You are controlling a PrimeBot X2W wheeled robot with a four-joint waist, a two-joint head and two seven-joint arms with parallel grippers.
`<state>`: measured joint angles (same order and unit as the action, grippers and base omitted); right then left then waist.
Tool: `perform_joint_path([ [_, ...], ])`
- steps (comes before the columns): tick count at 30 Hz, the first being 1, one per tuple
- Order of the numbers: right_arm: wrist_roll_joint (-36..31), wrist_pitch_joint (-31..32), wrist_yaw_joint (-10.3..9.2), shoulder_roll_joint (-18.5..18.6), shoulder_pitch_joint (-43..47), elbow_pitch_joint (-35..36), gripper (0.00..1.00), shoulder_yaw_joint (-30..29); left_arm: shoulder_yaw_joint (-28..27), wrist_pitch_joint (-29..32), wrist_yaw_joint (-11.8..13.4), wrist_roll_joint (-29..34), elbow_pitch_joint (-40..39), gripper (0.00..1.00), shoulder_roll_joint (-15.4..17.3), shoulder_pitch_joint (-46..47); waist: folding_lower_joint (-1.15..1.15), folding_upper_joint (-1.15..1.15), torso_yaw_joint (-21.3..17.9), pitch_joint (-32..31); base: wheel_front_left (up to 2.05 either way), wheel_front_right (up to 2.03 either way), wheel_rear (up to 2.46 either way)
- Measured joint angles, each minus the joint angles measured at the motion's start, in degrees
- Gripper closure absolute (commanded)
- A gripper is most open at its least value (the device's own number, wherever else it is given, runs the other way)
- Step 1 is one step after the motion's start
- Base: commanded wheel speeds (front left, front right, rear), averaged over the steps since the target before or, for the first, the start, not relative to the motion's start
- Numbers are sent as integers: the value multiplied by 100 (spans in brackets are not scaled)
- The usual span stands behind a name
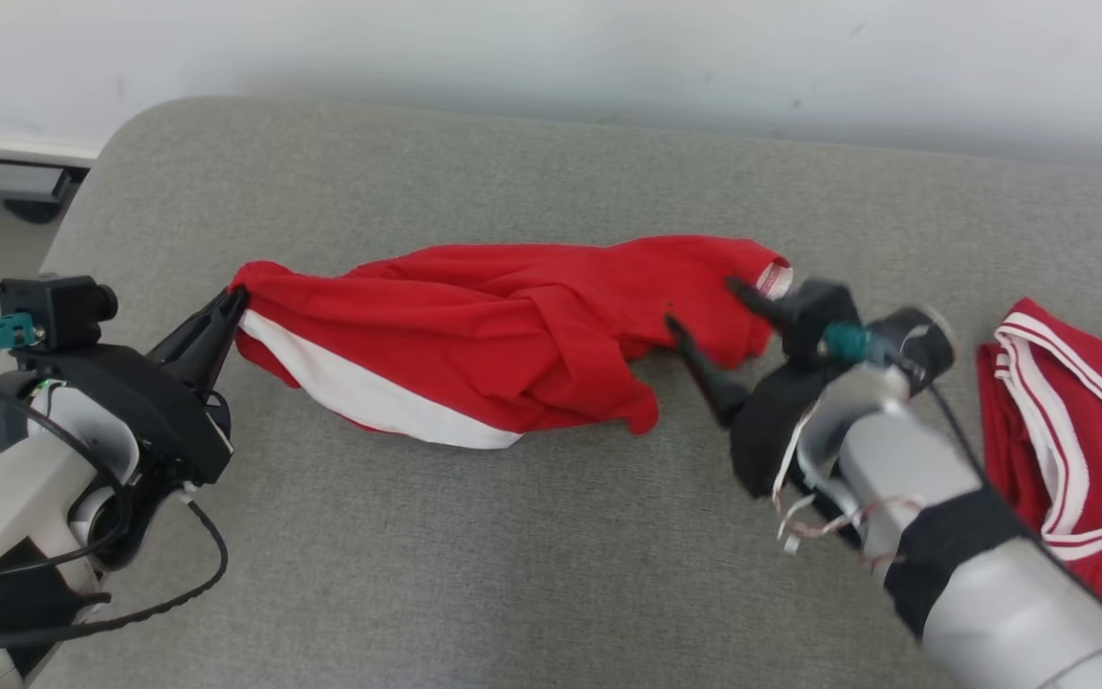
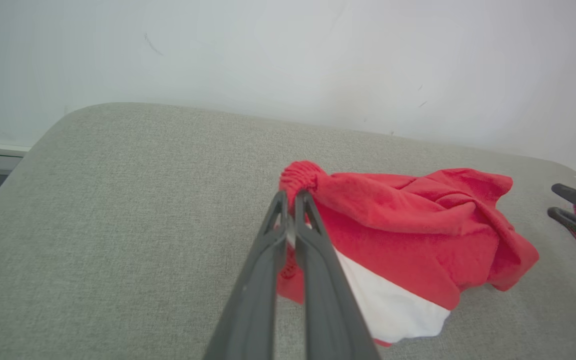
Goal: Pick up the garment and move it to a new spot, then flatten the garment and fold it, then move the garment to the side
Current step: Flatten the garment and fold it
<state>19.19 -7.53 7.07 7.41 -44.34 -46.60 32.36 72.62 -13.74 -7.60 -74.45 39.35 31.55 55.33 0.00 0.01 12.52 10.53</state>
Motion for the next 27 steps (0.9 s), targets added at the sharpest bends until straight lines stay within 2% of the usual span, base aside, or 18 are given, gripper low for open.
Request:
perform_joint_path([
  [6,223,-261,1,-45,552,382,0,137,30,0,0,-125,46,100,68,-22,0,0,-188,-104,0,0,0],
  [12,202,-80,2,-40,797,363,0,710,88,1,0,-41,59,100,-1,-18,-1,0,-280,-215,0,0,0],
  [18,200,126,8,-138,682,220,0,1022,151,7,0,167,96,100,-111,16,0,0,-230,-208,0,0,0],
  [27,201,411,8,-274,215,-335,0,1084,182,7,0,234,80,100,-261,151,0,0,-68,-100,0,0,0],
])
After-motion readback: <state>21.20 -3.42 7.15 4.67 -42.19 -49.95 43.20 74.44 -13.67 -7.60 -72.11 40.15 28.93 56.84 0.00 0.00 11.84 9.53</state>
